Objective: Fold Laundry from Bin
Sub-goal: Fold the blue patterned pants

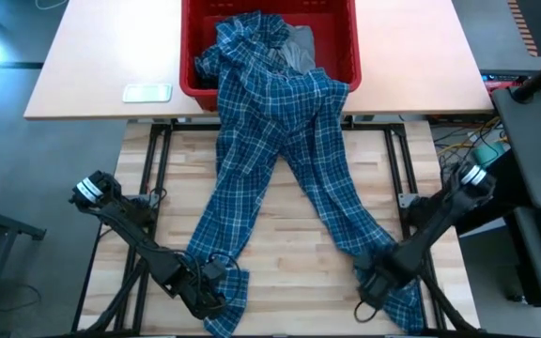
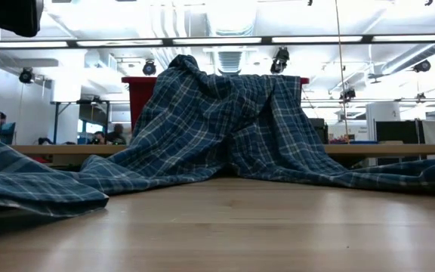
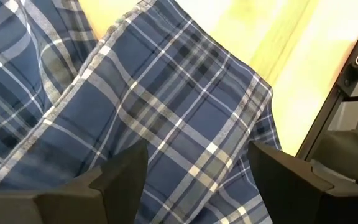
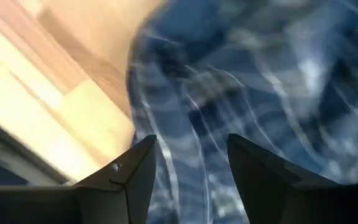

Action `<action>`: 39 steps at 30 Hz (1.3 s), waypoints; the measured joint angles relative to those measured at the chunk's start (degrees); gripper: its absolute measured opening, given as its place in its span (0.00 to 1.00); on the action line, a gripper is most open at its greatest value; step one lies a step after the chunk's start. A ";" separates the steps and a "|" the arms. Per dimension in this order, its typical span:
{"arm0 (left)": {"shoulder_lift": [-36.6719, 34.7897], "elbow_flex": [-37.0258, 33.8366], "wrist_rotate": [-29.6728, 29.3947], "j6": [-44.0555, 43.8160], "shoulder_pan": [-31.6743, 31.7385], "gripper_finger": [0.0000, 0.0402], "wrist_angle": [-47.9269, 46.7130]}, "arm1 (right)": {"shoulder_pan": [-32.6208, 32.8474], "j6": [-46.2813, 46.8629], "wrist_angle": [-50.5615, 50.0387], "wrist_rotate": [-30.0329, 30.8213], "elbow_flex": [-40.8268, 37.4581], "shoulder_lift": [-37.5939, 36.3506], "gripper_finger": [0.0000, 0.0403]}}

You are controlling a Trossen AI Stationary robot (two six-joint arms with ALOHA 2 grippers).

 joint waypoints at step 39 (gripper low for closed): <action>0.00 0.00 3.41 10.80 -0.11 0.65 -0.77 | -2.88 13.69 10.13 4.70 48.77 34.54 0.45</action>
